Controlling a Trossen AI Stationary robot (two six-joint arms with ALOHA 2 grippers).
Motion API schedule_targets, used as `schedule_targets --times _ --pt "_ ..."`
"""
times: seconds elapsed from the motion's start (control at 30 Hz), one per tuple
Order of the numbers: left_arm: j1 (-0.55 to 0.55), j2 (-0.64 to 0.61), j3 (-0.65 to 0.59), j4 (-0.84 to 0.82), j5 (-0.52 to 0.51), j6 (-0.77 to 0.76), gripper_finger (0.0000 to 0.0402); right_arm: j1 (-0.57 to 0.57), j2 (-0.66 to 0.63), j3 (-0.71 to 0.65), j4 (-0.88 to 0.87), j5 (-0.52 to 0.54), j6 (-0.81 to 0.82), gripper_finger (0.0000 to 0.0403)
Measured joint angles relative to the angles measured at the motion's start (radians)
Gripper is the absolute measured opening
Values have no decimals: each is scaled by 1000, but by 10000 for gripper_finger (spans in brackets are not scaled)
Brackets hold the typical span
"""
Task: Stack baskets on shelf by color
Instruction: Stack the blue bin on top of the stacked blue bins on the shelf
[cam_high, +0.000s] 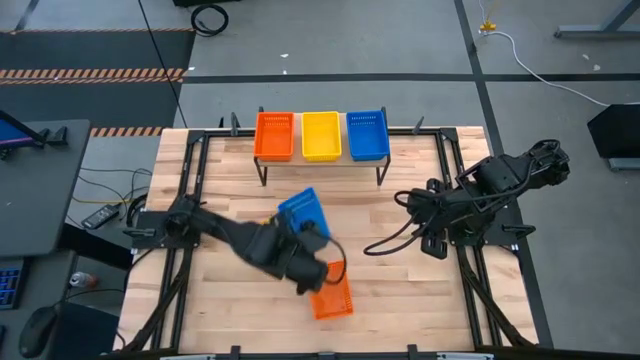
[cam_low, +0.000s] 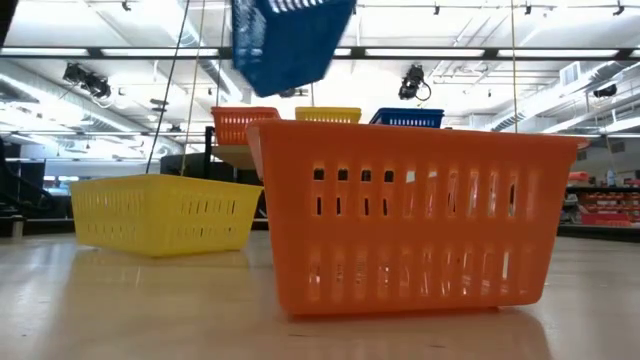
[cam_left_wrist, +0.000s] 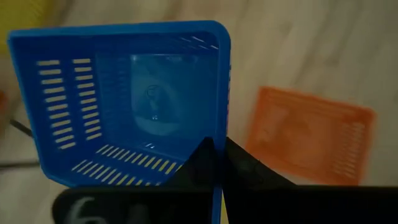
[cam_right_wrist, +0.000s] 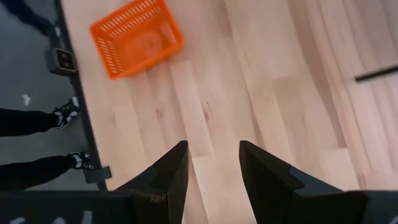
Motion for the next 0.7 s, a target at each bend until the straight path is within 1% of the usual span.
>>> schedule_targets --times 0.1,0.2,0.3,0.37,0.43,0.53,0.7 --pt "51 -35 0 18 -46 116 13 0 0 0 -39 0 31 149" --pt "101 -65 1 71 -113 260 13 0 0 0 -59 0 64 149" --pt "157 -82 1 177 -164 464 13 0 0 0 -58 0 94 149" --pt "197 -87 1 271 -170 605 13 0 0 0 -58 0 120 149" --pt "236 -88 1 356 -165 720 14 0 0 0 -58 -1 154 149" --pt "299 -82 1 463 -120 847 15 0 -1 0 -58 -14 225 149" --pt "414 -80 0 536 -20 936 13 18 -22 0 -58 -27 360 149"
